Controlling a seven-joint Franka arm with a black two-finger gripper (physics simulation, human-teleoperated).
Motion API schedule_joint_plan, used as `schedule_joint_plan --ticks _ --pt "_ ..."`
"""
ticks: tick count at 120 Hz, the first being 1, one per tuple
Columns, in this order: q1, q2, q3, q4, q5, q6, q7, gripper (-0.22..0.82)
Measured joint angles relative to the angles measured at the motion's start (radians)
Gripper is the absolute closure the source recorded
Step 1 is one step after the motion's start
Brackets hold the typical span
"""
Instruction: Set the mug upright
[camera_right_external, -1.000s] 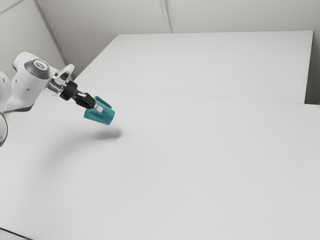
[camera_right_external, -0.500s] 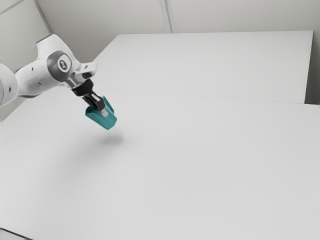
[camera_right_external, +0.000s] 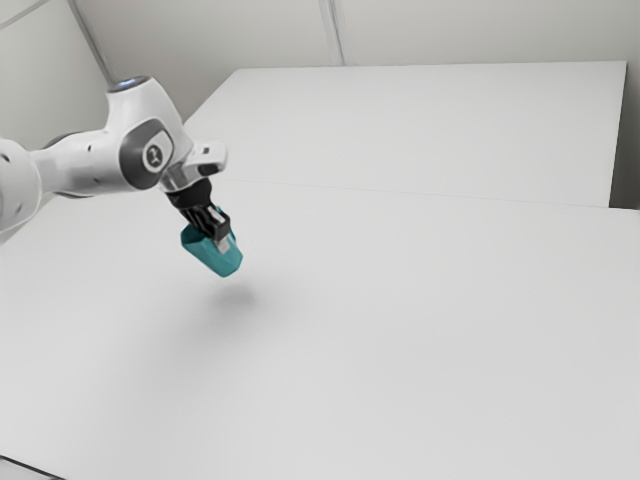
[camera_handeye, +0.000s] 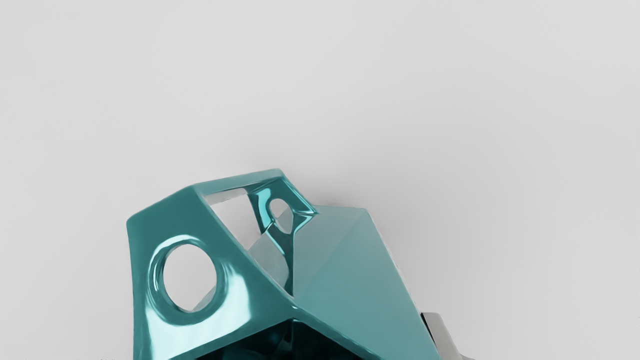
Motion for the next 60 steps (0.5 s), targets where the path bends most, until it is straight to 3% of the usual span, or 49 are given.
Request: schedule_joint_plan --ticks 60 --pt "0.005 -0.087 -0.088 -0.168 0.095 0.075 -0.234 0.78"
